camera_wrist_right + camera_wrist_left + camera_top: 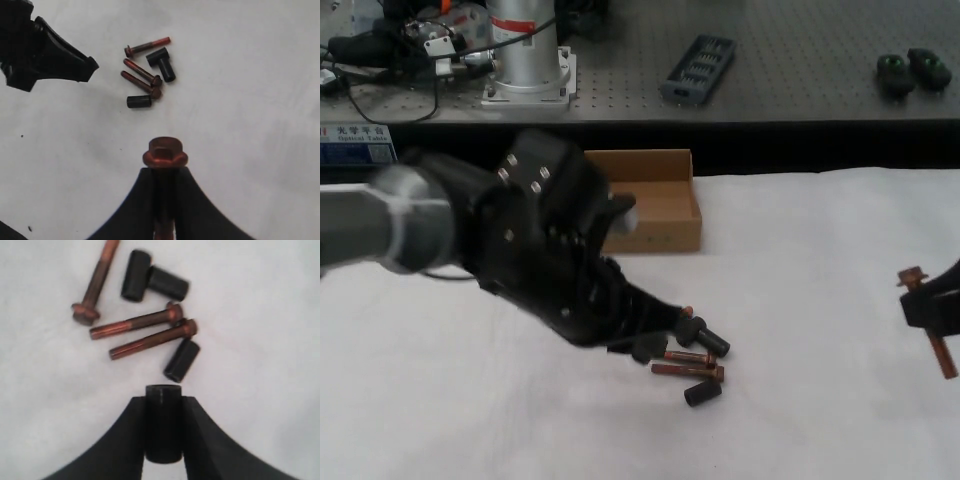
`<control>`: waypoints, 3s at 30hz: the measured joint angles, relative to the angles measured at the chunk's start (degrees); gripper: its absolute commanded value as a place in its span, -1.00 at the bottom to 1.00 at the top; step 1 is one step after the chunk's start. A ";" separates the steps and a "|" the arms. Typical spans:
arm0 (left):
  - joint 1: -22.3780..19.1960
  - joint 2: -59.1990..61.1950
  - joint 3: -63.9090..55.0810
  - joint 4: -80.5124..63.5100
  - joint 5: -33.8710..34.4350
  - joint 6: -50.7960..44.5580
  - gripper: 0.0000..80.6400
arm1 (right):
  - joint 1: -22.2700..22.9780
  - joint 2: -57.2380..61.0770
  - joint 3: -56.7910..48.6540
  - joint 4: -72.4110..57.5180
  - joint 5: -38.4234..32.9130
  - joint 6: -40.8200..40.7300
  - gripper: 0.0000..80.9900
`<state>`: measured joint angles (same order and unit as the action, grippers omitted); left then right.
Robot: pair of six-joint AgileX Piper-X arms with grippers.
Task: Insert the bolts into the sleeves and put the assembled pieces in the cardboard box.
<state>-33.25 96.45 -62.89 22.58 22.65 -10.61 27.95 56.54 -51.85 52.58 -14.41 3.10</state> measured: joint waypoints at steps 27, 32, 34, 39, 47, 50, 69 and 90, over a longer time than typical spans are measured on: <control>6.09 -28.78 23.56 -34.54 27.53 -14.52 -0.98 | 0.98 14.52 0.00 -43.38 -24.70 34.72 -0.93; 6.09 -28.78 23.54 -36.70 30.43 -16.52 -0.98 | 4.24 14.77 0.00 -47.84 -25.22 36.79 -0.93; 6.09 -28.78 23.54 -36.69 30.68 -16.69 -0.98 | 5.33 14.77 0.00 -48.13 -25.54 37.02 -0.93; 6.09 -28.78 23.60 -36.86 31.16 -17.30 -0.98 | 6.00 14.77 0.00 -48.41 -25.66 38.29 -0.93; 6.09 -28.78 23.69 -42.37 31.16 -20.54 -0.98 | 6.10 14.77 0.00 -49.13 -27.00 38.71 -0.93; 6.09 -28.78 23.69 -43.09 31.16 -20.91 -0.98 | 6.10 14.77 0.00 -49.58 -27.16 39.28 -0.93; 6.09 -28.78 23.69 -43.33 30.69 -22.40 -0.98 | 6.10 14.77 0.00 -52.58 -28.10 39.70 -0.93; 6.09 -28.78 23.86 -45.51 30.70 -25.57 -0.98 | 6.10 14.77 0.00 -53.29 -30.30 39.70 -0.93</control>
<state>-27.16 67.68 -39.02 -22.92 53.35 -36.18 34.05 71.31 -51.85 -0.71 -44.71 42.81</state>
